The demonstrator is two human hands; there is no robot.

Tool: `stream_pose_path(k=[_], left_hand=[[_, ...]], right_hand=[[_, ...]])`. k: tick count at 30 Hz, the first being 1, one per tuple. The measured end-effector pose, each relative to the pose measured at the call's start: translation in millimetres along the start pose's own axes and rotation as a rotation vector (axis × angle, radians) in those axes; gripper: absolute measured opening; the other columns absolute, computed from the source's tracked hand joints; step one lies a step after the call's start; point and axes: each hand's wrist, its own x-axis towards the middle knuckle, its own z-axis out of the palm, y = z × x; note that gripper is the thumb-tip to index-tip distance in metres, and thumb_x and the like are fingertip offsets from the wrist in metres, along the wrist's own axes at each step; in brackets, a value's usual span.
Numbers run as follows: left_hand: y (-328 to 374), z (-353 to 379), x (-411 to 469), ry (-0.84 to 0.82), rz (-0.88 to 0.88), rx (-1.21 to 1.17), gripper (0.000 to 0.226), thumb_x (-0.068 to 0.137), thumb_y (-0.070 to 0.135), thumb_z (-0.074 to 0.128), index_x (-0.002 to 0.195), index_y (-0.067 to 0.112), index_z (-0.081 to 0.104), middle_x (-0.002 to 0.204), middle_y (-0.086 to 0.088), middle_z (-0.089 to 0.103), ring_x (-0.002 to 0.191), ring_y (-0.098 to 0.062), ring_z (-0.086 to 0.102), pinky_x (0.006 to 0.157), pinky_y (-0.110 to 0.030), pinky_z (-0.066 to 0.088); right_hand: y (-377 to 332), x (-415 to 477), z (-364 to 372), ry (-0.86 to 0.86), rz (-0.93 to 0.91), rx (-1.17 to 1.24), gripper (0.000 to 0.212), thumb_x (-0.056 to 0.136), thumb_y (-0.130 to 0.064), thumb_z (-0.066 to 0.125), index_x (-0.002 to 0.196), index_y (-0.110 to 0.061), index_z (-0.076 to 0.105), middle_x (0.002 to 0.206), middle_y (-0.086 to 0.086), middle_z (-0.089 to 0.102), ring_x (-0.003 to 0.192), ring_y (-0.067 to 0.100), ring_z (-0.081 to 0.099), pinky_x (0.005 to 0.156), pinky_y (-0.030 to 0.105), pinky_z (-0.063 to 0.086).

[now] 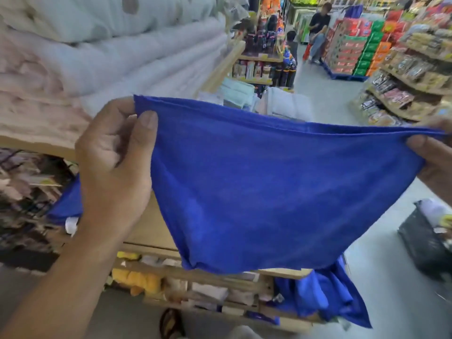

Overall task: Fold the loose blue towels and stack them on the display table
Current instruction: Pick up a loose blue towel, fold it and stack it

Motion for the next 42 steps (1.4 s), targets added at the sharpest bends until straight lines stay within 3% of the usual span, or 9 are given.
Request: stream_pose_path(k=[8, 13, 20, 25, 30, 32, 36, 39, 42], left_hand=[[-67.3, -34.4, -80.4, -0.180, -0.344, 0.093, 0.020, 0.103, 0.029, 0.055, 0.100, 0.041, 0.070, 0.087, 0.021, 0.071, 0.075, 0.006, 0.061, 0.065, -0.008, 0.046], [-131.5, -38.8, -100.0, -0.209, -0.630, 0.149, 0.013, 0.101, 0.023, 0.058, 0.101, 0.029, 0.070, 0.089, 0.019, 0.075, 0.081, 0.003, 0.066, 0.069, -0.015, 0.054], [-207.7, -10.9, -60.3, -0.213, -0.693, 0.307, 0.014, 0.100, 0.032, 0.059, 0.093, 0.039, 0.069, 0.086, 0.018, 0.073, 0.078, 0.004, 0.063, 0.075, -0.031, 0.051], [-252.5, 30.0, -5.6, -0.316, -0.652, 0.540, 0.030, 0.103, 0.029, 0.054, 0.117, 0.008, 0.068, 0.104, -0.012, 0.071, 0.100, -0.029, 0.064, 0.096, -0.043, 0.048], [-240.9, 35.4, -14.8, -0.433, -0.492, 0.629, 0.037, 0.098, 0.016, 0.058, 0.135, 0.012, 0.056, 0.105, 0.000, 0.065, 0.091, -0.018, 0.062, 0.090, -0.022, 0.048], [-227.4, 15.9, -46.1, -0.443, -0.387, 0.663, 0.030, 0.095, 0.023, 0.060, 0.124, 0.025, 0.059, 0.111, 0.005, 0.065, 0.097, -0.016, 0.063, 0.089, -0.037, 0.052], [-186.1, -31.4, -142.9, -0.468, -0.519, 0.736, 0.012, 0.090, 0.048, 0.057, 0.093, 0.038, 0.050, 0.091, 0.019, 0.060, 0.076, 0.000, 0.060, 0.062, -0.030, 0.051], [-168.8, -56.4, -203.4, -0.346, -0.748, 0.640, 0.027, 0.086, 0.061, 0.052, 0.081, 0.034, 0.053, 0.075, 0.014, 0.063, 0.066, -0.007, 0.060, 0.053, -0.022, 0.043], [-169.1, -61.9, -235.8, -0.146, -1.393, 0.244, 0.032, 0.096, 0.053, 0.053, 0.103, 0.024, 0.067, 0.082, 0.005, 0.074, 0.079, -0.023, 0.070, 0.058, -0.027, 0.050]], right_hand=[[85.8, -35.6, 35.7, -0.123, 0.302, -0.102, 0.043, 0.075, -0.051, 0.083, 0.104, -0.020, 0.079, 0.092, 0.003, 0.078, 0.081, 0.013, 0.073, 0.072, 0.025, 0.062], [144.7, -44.9, 59.7, -0.160, 0.523, -0.261, 0.016, 0.099, -0.006, 0.061, 0.105, -0.009, 0.075, 0.087, -0.002, 0.079, 0.077, 0.009, 0.074, 0.067, 0.020, 0.060], [182.7, -4.7, 74.6, -0.038, 0.518, -0.462, 0.007, 0.095, -0.025, 0.073, 0.090, -0.020, 0.076, 0.066, -0.015, 0.069, 0.054, -0.005, 0.058, 0.050, 0.008, 0.045], [205.9, 57.1, 85.2, 0.098, 0.559, -0.509, 0.015, 0.095, -0.023, 0.071, 0.104, -0.012, 0.076, 0.065, -0.005, 0.062, 0.042, 0.001, 0.050, 0.045, 0.020, 0.042], [229.3, 58.8, 122.1, 0.175, 0.514, -0.671, 0.042, 0.093, -0.018, 0.065, 0.133, -0.010, 0.057, 0.128, 0.011, 0.063, 0.088, 0.028, 0.070, 0.081, 0.046, 0.059], [237.6, 25.3, 151.4, 0.029, 0.378, -0.705, 0.044, 0.092, -0.019, 0.066, 0.135, -0.012, 0.055, 0.130, 0.008, 0.060, 0.091, 0.022, 0.065, 0.079, 0.037, 0.054], [256.4, -47.3, 198.9, -0.308, 0.219, -0.927, 0.053, 0.097, -0.035, 0.064, 0.145, -0.017, 0.050, 0.154, 0.002, 0.044, 0.139, 0.023, 0.042, 0.111, 0.040, 0.039], [262.0, -65.9, 210.4, -0.360, 0.140, -1.120, 0.054, 0.101, -0.043, 0.055, 0.148, -0.018, 0.050, 0.159, 0.003, 0.041, 0.148, 0.026, 0.034, 0.120, 0.042, 0.029], [263.7, -69.5, 213.2, -0.331, 0.110, -1.167, 0.052, 0.102, -0.046, 0.052, 0.147, -0.021, 0.051, 0.159, 0.000, 0.042, 0.149, 0.024, 0.033, 0.121, 0.042, 0.027]])
